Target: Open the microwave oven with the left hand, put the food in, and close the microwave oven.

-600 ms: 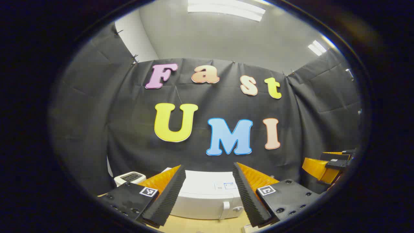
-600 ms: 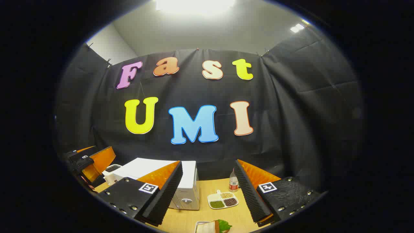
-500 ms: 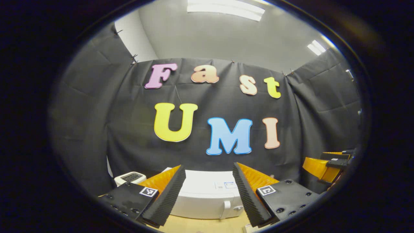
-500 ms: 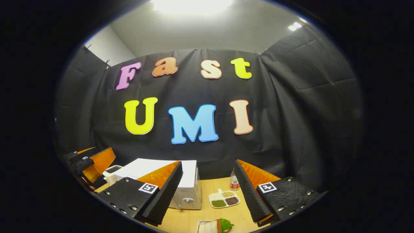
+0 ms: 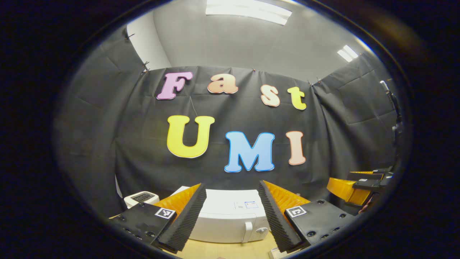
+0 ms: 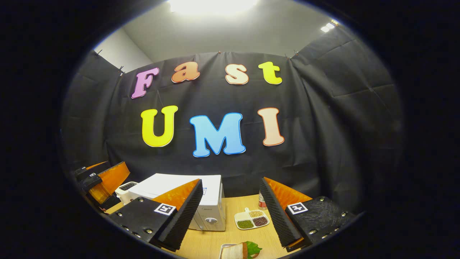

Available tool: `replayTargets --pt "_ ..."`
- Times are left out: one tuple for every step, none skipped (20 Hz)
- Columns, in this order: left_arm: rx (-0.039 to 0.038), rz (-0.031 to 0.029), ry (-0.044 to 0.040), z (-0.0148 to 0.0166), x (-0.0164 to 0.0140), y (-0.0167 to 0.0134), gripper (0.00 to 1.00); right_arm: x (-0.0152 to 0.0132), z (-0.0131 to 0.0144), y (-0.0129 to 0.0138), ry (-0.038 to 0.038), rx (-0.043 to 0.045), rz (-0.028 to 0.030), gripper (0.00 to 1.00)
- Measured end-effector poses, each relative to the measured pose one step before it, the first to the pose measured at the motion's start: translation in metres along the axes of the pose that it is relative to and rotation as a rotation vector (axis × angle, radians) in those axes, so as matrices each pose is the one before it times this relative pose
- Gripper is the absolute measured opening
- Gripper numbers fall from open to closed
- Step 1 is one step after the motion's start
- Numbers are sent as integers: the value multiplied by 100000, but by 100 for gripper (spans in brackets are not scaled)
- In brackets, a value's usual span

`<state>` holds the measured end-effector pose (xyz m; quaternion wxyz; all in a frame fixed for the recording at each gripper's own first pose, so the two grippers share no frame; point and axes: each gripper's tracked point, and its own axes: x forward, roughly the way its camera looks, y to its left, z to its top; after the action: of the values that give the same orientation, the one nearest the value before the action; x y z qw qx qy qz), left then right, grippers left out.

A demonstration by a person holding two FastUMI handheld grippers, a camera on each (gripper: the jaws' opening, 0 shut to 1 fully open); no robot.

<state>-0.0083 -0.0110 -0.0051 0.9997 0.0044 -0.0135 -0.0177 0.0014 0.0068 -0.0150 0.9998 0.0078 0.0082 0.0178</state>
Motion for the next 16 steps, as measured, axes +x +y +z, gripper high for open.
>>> replayTargets --pt "449 547 -179 -59 310 -90 96 235 -264 -63 657 395 22 97" --pt "600 700 723 -582 404 -109 96 264 -135 -91 448 334 136 97" --pt "70 -575 1040 -458 357 -382 96 217 133 27 -358 77 390 97" --pt "-1036 -2059 1435 -754 393 -807 97 189 262 -35 -412 285 675 97" --pt "-2205 -3628 2321 -981 324 -895 97 140 138 -36 -657 888 902 97" --pt "-2385 -2137 1505 -833 190 -389 96 114 272 -100 -902 695 455 97" --pt "-931 517 1542 -949 486 228 94 169 126 -165 -725 151 248 97" --pt "92 1169 2376 -1371 430 495 95 52 129 -164 -420 -581 -6 97" --pt "-4 254 2989 -1497 621 84 96 42 37 -170 -197 -814 -114 97" --pt "105 -359 3280 -1775 890 -258 97 79 50 -319 -70 -549 -339 97" --pt "292 -1053 3268 -1792 773 -239 96 99 -133 -202 134 -146 8 97" --pt "768 -970 3904 -1917 833 -316 95 -21 -120 -261 496 -139 -346 97" --pt "901 -1873 3525 -1923 759 -432 95 -139 -191 -344 663 -92 -422 97" --pt "-242 -1383 3330 -1889 944 -414 94 -84 -45 -245 427 711 -29 97" --pt "-443 -282 3697 -1680 871 -119 94 -46 87 -124 -290 1569 482 97" --pt "-34 -203 3254 -1741 960 -26 94 14 111 -308 -191 1043 -340 97"
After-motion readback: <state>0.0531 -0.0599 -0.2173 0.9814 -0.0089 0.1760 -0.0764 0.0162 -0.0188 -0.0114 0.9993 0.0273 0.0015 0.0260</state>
